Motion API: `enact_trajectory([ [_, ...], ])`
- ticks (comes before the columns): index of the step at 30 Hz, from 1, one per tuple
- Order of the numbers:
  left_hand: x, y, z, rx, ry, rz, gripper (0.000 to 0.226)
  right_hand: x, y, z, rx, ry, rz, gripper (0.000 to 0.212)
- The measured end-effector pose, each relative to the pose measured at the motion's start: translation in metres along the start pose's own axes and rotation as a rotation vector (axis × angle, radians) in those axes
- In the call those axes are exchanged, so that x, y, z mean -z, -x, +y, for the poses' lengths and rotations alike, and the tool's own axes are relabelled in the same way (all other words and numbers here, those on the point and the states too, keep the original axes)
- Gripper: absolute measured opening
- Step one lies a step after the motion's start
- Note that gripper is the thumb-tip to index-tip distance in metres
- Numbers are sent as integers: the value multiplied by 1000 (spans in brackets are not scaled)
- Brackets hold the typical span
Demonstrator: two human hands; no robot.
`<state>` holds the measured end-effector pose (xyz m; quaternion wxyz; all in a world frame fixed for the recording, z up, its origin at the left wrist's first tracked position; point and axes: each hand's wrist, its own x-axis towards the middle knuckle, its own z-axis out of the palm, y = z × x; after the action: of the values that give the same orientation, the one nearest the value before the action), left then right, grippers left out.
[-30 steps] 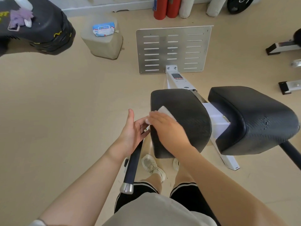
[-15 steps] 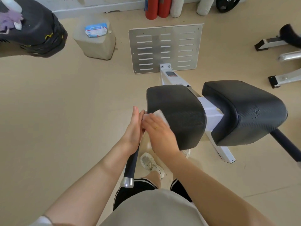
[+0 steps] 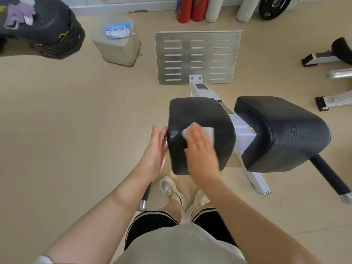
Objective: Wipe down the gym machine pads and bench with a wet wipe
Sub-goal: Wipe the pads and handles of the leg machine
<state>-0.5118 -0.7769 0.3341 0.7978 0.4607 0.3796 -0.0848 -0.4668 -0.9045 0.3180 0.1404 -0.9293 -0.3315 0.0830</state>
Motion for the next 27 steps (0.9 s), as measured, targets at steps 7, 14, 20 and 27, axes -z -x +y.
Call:
enact_trajectory([
  [7,-14,9,-2,-32,28,121,62,-12,1,0,282,186,-24,65],
  [14,-46,28,-30,-108,-34,267,43,28,13,90,-69,91,75,63],
  [20,-53,26,-34,-180,17,280,45,-8,31,49,191,24,7,66],
  [27,-53,29,-35,-188,-53,270,45,-17,39,65,337,191,30,70],
])
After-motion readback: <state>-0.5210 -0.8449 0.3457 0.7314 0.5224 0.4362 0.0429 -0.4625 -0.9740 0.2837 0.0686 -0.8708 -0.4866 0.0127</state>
